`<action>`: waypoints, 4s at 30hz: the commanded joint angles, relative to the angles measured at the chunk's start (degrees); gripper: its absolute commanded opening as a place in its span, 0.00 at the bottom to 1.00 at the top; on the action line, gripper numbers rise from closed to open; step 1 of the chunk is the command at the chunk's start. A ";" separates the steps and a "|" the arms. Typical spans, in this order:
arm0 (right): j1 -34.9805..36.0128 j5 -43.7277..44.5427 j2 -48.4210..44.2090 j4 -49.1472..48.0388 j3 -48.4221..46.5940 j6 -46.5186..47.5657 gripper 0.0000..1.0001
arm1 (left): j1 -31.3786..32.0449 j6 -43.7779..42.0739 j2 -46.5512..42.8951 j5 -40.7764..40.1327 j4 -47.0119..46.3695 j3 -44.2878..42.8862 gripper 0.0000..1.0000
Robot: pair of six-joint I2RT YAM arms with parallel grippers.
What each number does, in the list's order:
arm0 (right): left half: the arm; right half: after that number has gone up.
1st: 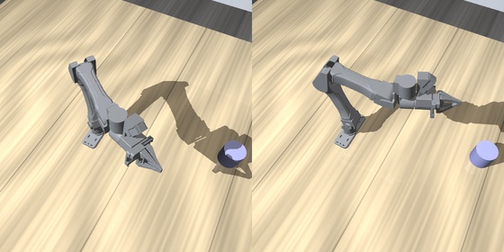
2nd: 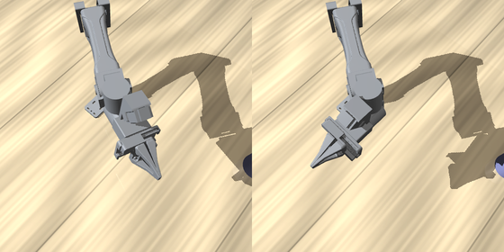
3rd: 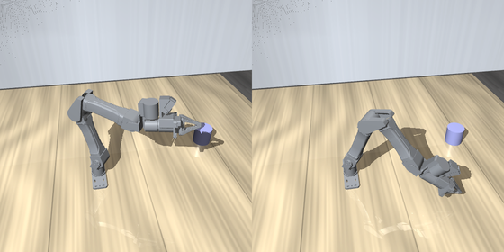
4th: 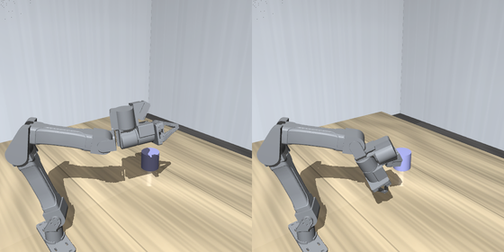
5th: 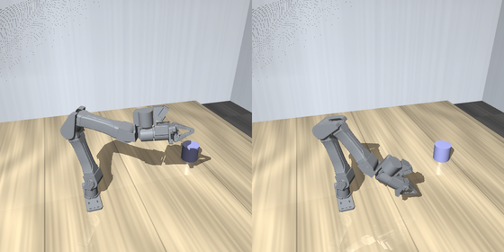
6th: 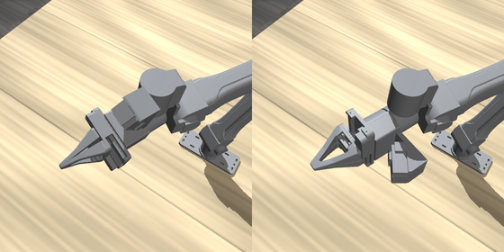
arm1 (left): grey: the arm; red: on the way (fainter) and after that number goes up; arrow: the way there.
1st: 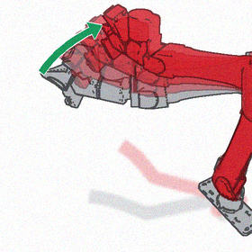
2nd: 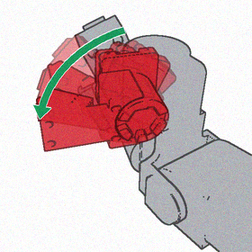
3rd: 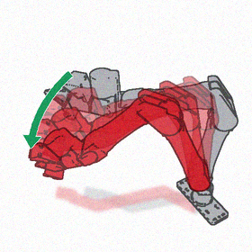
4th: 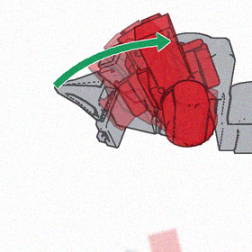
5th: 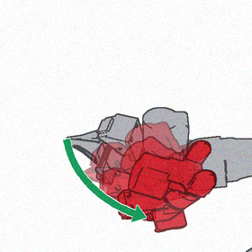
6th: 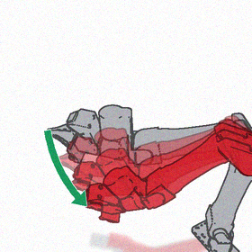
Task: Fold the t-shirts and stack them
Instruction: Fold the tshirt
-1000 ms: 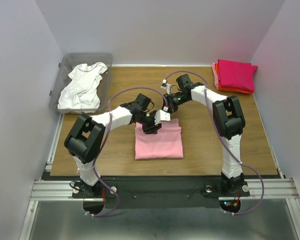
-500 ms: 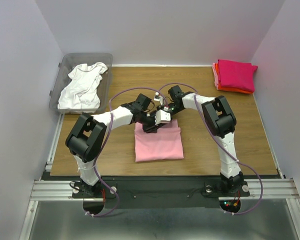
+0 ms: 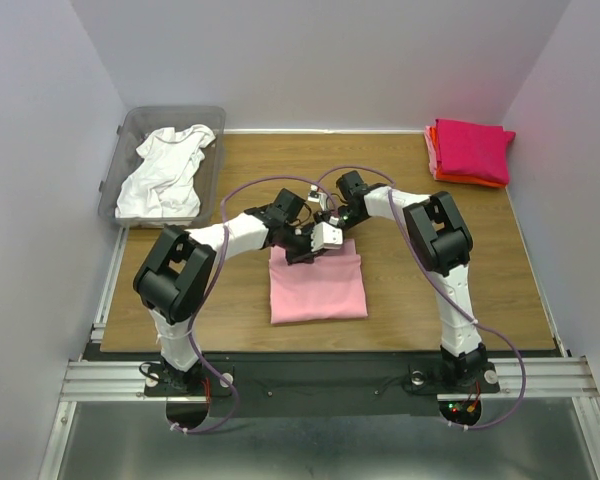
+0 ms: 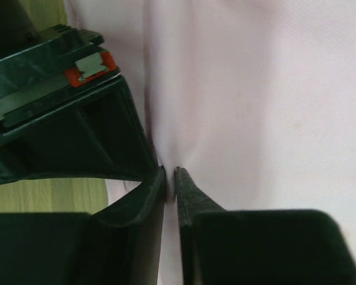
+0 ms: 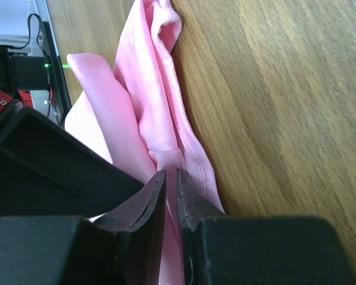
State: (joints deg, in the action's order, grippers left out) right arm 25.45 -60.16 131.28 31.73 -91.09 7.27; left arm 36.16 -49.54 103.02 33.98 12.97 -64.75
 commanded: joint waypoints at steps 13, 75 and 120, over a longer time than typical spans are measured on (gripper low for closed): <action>0.04 2.68 0.82 -1.84 2.23 2.14 0.18 | 0.31 -4.60 -9.16 -4.09 0.30 -2.04 0.00; -1.90 13.13 0.12 -0.08 -8.13 5.30 0.27 | -3.47 -9.96 -3.62 -1.28 -2.43 -5.91 0.02; -11.48 22.11 -7.88 -11.86 0.13 -11.57 0.32 | -24.30 46.04 11.24 14.36 -15.88 -7.31 0.35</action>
State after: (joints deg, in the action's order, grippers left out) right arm 14.83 -43.33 123.66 23.40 -86.11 -6.22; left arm 12.40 0.14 115.18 48.62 -5.96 -68.20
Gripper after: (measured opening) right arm 0.317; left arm 0.352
